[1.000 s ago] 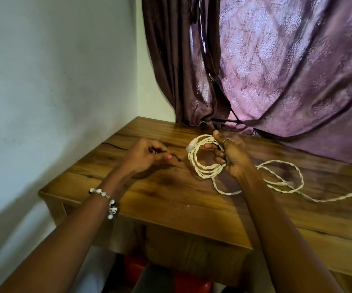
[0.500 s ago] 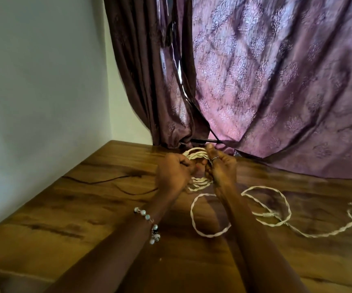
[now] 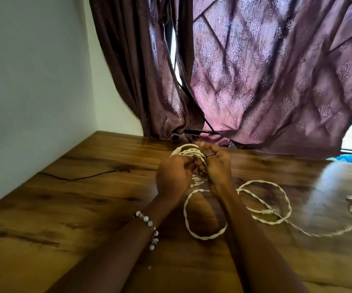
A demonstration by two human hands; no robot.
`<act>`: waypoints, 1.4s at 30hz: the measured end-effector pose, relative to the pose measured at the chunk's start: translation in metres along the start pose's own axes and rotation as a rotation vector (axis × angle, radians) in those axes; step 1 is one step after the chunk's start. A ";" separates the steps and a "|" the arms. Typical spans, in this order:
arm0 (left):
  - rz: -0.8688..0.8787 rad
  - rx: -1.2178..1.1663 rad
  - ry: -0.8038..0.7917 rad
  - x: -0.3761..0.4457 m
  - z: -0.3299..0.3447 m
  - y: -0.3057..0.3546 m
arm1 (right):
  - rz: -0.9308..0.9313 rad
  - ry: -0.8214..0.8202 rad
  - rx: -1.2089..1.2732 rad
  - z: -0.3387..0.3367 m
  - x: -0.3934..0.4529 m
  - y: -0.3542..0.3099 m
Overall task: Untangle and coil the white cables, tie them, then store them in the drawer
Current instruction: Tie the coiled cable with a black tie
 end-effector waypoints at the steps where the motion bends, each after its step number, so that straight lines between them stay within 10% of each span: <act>1: 0.056 0.052 0.003 0.000 -0.002 0.003 | -0.001 0.000 -0.002 0.000 -0.001 0.000; 26: 0.305 0.010 0.157 -0.001 -0.019 0.022 | 0.319 -0.211 0.184 0.005 -0.003 0.023; 33: -0.452 -0.699 -0.438 -0.006 0.010 -0.002 | 0.156 0.058 0.067 -0.024 0.010 0.015; 42: -0.876 -1.228 -0.566 0.011 -0.010 -0.011 | 0.092 0.167 0.100 -0.053 0.028 0.016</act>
Point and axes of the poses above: each hand's wrist, its own x-axis towards the middle knuckle, its own z-axis out of the palm, y = z × x, the point moved 8 cm from there along x, towards the middle knuckle, and after that the axes turned 13 degrees about y, right-handed, at the moved point
